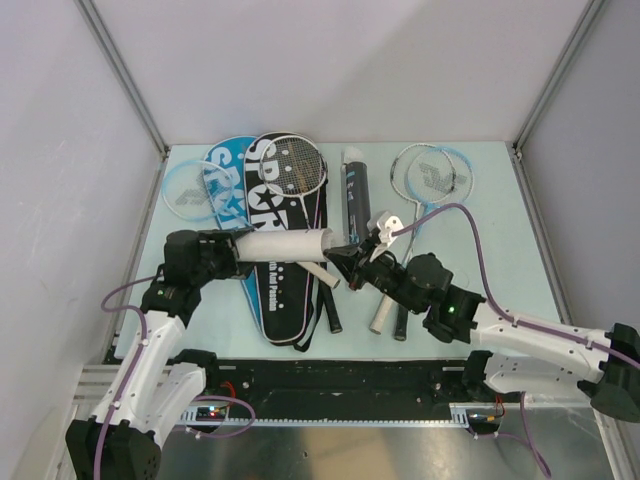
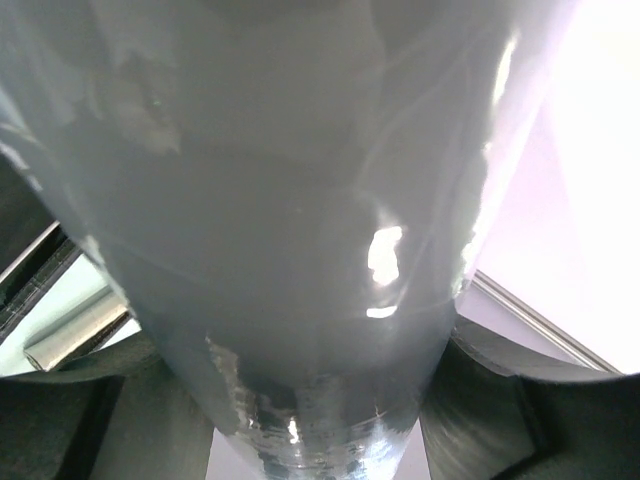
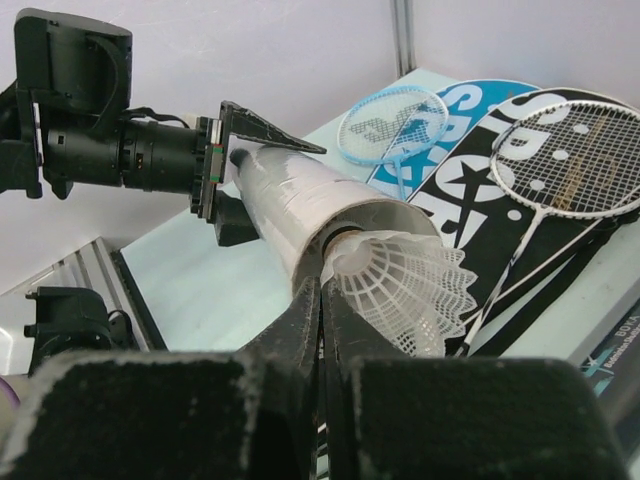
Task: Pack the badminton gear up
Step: Place the shuttlecock at the shuttle tube.
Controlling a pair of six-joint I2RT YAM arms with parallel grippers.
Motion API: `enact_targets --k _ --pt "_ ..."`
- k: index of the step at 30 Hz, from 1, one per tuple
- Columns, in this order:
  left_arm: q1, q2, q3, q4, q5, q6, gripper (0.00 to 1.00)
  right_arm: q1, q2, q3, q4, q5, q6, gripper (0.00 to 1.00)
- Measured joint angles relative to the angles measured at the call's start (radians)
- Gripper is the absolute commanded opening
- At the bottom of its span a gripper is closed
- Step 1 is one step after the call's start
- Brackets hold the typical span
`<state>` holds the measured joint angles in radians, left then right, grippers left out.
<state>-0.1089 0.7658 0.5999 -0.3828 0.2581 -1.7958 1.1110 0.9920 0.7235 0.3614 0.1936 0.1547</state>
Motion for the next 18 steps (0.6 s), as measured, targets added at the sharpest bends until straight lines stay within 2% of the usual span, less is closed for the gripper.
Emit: enact_targets --k 18 --pt "0.006 0.015 0.001 -0.002 0.010 0.048 0.36 -0.092 0.159 0.000 0.148 -0.176 0.112 0.00"
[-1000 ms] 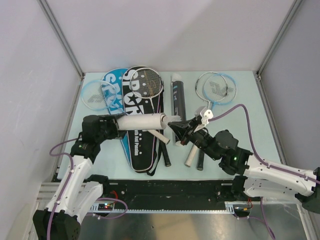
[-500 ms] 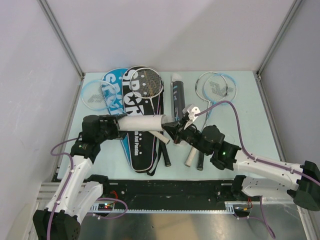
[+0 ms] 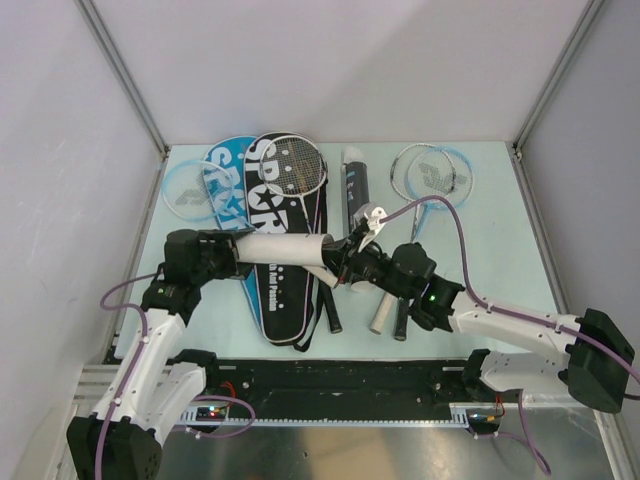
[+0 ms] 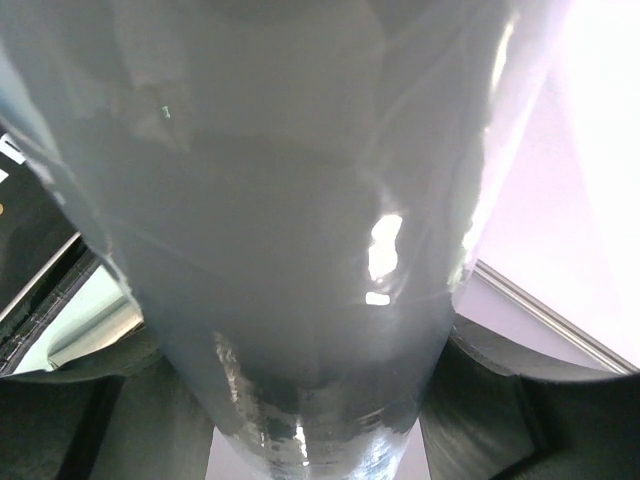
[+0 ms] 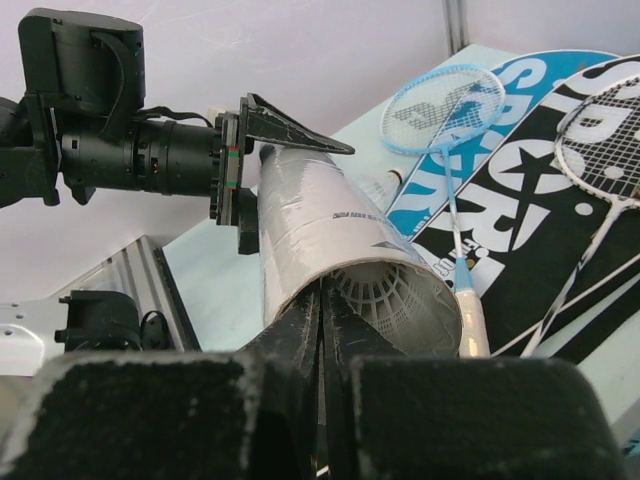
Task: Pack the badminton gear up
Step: Place the shuttlecock at the shuttle tube.
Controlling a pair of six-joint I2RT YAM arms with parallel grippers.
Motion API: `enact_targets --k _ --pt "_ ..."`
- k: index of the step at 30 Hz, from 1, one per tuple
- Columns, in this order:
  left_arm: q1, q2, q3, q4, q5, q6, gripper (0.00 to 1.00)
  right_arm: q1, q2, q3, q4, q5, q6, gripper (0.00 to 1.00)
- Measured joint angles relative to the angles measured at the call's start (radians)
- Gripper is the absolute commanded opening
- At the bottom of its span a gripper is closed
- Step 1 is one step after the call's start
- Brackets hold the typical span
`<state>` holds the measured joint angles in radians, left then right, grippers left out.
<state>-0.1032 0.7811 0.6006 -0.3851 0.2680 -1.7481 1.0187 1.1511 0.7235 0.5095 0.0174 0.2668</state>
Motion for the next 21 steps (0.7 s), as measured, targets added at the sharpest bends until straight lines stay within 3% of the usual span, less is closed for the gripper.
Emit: enact_targets --k 12,21 --pt "0.000 -0.002 0.004 0.000 0.001 0.004 0.36 -0.055 0.024 0.000 0.020 -0.097 0.106 0.07" --pt "0.000 -0.016 0.004 0.001 -0.010 0.021 0.35 -0.099 0.023 0.000 -0.003 -0.159 0.185 0.45"
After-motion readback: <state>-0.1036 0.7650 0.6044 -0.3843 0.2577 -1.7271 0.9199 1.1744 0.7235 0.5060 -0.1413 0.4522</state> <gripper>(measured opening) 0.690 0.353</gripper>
